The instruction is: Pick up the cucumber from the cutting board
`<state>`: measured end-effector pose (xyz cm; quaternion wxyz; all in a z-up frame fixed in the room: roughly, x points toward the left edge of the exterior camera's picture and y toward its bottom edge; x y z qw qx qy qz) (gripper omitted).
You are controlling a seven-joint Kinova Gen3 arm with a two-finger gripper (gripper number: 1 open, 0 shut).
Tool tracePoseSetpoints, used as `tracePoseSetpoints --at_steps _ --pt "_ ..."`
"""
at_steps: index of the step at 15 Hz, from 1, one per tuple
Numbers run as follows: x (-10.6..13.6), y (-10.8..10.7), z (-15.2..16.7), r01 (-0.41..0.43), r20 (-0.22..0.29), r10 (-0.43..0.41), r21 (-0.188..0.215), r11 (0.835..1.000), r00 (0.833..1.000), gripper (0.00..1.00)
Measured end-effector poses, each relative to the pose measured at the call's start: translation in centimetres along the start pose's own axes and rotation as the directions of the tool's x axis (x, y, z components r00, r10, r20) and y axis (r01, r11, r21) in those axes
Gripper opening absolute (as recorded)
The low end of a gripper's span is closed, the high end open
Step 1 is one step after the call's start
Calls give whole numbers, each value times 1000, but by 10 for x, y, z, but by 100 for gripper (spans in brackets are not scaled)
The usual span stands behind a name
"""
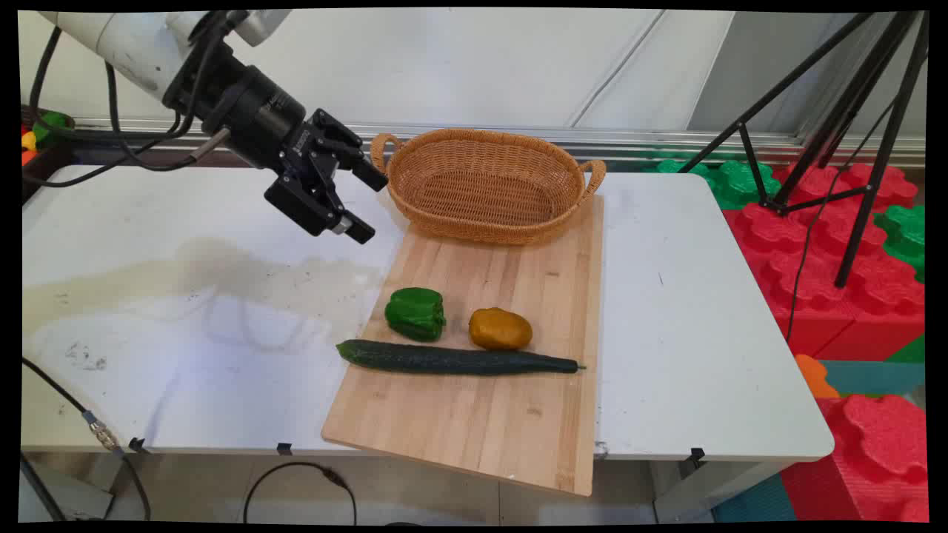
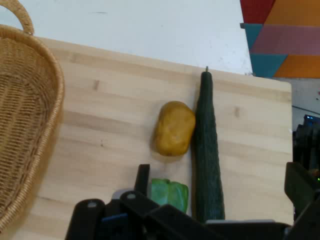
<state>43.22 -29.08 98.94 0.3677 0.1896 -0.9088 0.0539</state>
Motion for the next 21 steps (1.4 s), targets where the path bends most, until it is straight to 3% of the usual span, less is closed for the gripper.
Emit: tracePoseSetpoints --at_steps 7,13,21 --pt "-29 25 14 1 113 0 -8 1000 994 100" --pt "-62 45 37 -1 224 3 -6 1000 975 100" --pt "-85 61 78 1 303 -3 7 1000 953 100"
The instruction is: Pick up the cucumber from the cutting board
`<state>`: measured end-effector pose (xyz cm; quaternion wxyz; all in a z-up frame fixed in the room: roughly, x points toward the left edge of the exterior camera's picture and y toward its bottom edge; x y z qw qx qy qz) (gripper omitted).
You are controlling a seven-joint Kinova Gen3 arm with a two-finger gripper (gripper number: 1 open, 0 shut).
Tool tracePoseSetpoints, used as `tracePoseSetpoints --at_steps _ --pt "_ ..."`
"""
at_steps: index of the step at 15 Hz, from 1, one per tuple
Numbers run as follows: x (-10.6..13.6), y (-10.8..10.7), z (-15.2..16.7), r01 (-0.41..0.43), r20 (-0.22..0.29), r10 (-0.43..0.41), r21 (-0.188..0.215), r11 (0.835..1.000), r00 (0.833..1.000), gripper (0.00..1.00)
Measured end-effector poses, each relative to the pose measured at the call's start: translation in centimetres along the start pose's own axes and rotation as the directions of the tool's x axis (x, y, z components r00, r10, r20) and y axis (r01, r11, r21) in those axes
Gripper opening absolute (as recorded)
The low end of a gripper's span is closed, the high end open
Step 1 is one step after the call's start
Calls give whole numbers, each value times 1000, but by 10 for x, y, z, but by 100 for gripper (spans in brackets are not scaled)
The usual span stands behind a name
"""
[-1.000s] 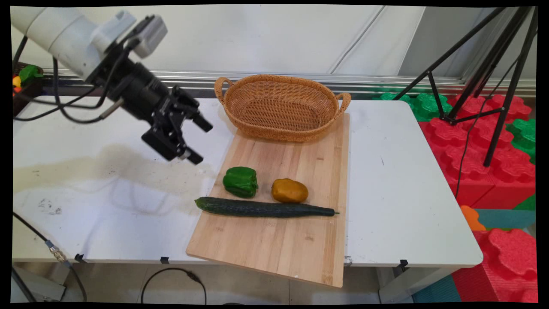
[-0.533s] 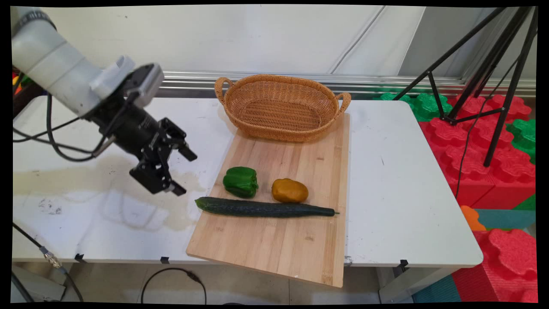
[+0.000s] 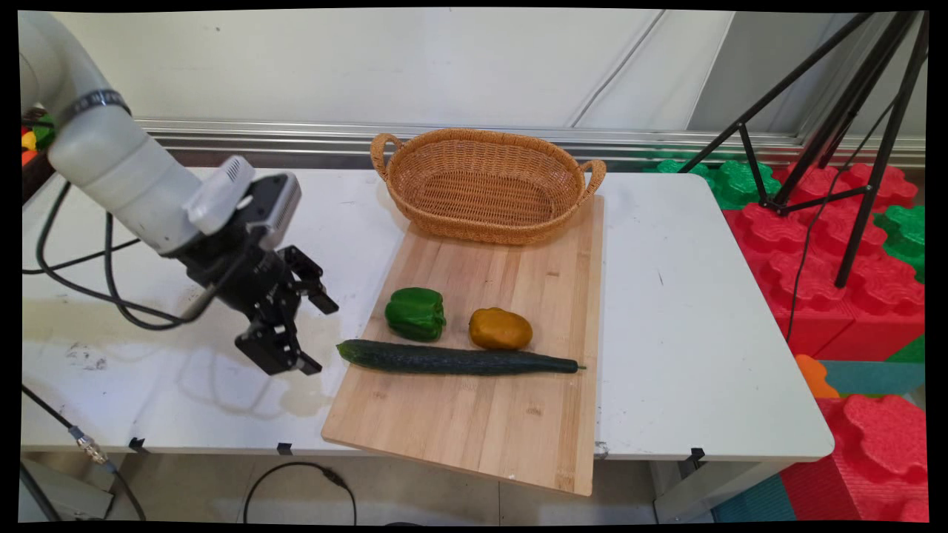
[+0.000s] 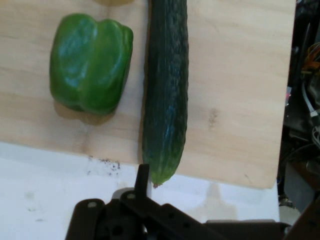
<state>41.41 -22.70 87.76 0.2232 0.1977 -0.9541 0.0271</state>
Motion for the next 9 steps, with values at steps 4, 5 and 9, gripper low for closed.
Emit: tracePoseSetpoints --at_steps 4,5,9 --pt "1 4 21 5 21 -5 12 1000 1000 100" --pt "2 5 28 6 27 -7 15 1000 1000 100" --pt "4 6 48 9 40 -10 31 999 999 100"
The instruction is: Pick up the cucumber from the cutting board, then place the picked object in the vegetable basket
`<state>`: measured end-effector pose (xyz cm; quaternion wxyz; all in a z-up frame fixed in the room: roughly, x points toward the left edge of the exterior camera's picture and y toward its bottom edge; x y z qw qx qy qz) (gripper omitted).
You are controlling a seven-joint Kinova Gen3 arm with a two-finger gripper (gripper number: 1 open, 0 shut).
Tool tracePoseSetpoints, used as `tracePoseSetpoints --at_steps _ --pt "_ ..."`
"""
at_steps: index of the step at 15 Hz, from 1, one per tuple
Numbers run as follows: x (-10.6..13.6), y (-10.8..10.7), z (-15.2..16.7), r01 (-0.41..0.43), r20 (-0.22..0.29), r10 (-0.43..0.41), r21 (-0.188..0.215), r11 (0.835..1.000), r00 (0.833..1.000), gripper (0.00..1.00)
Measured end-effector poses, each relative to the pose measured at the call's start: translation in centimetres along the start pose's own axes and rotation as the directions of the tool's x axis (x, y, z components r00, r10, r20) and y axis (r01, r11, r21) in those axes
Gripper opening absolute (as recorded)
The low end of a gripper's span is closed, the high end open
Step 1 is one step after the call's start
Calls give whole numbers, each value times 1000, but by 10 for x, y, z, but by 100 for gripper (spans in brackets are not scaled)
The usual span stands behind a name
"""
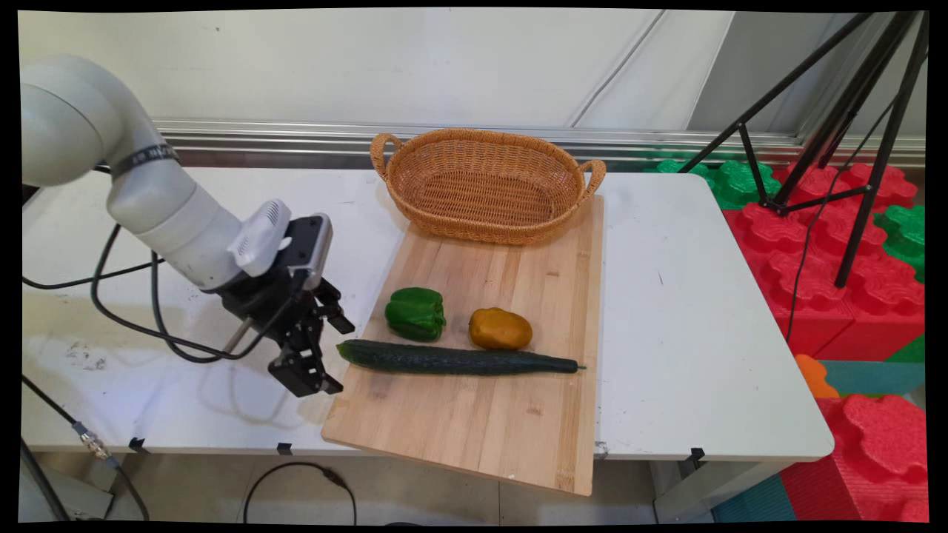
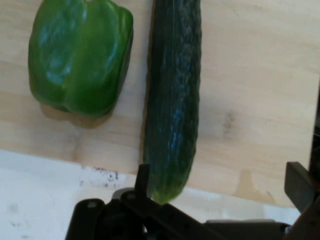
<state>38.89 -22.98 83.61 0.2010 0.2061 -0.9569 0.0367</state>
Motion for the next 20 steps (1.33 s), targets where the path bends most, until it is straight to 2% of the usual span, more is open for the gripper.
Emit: tracePoseSetpoints --at_steps 11,12,20 --pt "5 -9 32 -21 9 21 41 999 1000 100" --pt "5 -10 33 -25 8 24 43 999 1000 0" --pt "5 -15 35 -80 4 80 44 996 997 0"
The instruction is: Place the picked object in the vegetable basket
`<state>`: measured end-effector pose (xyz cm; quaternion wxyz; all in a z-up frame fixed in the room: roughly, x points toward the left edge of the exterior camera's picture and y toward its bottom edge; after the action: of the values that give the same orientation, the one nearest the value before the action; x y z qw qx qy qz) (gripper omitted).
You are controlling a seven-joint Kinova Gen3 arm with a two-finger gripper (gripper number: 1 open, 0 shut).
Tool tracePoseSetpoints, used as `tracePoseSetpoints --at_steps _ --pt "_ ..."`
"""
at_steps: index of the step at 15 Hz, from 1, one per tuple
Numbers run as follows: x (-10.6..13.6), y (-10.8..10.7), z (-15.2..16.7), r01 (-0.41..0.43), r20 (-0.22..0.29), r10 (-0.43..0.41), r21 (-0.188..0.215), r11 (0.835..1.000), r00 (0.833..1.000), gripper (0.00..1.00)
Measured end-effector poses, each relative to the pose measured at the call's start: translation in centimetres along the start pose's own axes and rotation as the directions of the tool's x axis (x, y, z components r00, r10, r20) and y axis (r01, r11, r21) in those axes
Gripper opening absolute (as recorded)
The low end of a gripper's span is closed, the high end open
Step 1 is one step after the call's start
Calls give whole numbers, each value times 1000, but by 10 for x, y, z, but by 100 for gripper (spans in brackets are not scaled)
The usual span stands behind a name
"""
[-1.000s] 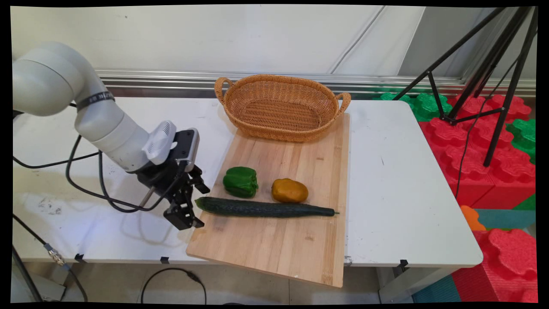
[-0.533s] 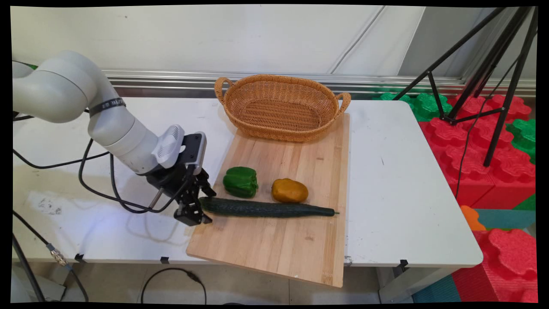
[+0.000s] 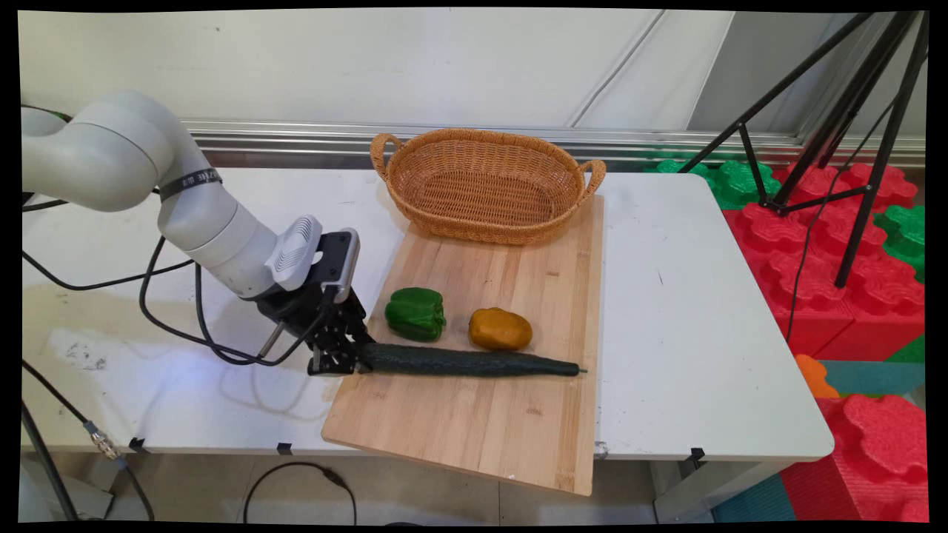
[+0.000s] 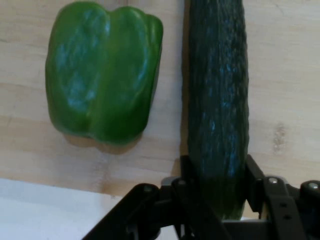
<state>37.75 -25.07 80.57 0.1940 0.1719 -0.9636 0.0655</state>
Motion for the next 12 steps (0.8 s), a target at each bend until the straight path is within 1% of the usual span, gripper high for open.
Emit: tracePoseSetpoints --at_steps 3,6,9,10,12 --pt "2 0 -9 -21 -23 21 -14 1000 1000 0" --pt "4 -1 -27 -30 -58 28 -34 999 998 0" --pt "3 -2 -58 -40 -103 34 -60 997 994 0" --pt "0 3 -71 -40 -119 31 -69 997 992 0" --pt "0 2 -93 -47 -150 33 -92 995 988 0"
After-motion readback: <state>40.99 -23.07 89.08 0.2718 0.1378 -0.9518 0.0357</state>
